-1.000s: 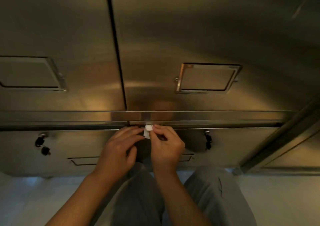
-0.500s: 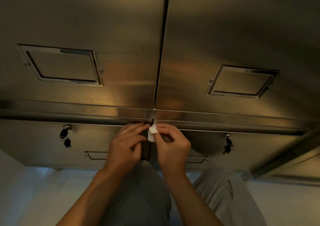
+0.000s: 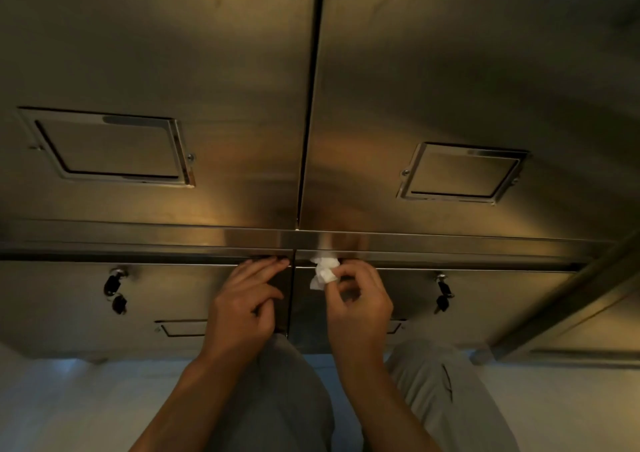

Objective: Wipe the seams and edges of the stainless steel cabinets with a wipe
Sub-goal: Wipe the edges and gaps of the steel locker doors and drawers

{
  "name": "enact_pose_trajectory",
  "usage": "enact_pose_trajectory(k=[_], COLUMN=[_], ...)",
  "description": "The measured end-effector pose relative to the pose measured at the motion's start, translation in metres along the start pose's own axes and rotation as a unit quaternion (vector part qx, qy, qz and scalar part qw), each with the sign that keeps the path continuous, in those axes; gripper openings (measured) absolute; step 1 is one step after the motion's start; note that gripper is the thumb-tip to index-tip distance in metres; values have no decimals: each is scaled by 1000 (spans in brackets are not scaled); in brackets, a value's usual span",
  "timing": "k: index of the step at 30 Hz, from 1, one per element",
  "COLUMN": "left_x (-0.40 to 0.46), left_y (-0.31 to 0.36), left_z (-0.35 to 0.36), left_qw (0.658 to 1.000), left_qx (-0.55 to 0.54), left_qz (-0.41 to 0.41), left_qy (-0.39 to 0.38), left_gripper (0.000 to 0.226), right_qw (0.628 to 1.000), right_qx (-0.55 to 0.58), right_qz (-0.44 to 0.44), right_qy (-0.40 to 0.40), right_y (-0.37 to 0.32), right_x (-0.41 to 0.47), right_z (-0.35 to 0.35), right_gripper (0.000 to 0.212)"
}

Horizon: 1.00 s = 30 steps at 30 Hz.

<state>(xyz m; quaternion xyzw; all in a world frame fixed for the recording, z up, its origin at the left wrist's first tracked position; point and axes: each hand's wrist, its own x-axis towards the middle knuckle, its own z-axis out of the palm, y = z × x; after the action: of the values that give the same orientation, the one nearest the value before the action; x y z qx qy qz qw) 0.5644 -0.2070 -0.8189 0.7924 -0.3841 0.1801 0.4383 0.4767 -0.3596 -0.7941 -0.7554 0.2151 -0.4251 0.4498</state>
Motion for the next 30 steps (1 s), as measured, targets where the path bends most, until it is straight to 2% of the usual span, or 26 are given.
enact_pose_trajectory(k=[4,8,11,19,30], left_x=[-2,-1,-1,-1,-1], left_y=[-1,-1,1,1,16], left_z=[2,3,3,6,2], left_qw=[1000,1000,1000,1000,998], left_qx=[7,10,5,9,51], left_qz=[-11,-5,1,-7,-48], left_qy=[-5,5,17,18,1], left_gripper=[28,28,28,26,26], right_qw=[998,969,945,913,895], right_qx=[52,171,220,277,281], right_qz=[35,177,237,291,341], right_qy=[-16,27,52,65,53], right_y=[-9,-20,-26,-31,-26], right_x=[-7,1,9,12,27], right_z=[2,7,11,12,-3], right_gripper=[15,13,16,16,14])
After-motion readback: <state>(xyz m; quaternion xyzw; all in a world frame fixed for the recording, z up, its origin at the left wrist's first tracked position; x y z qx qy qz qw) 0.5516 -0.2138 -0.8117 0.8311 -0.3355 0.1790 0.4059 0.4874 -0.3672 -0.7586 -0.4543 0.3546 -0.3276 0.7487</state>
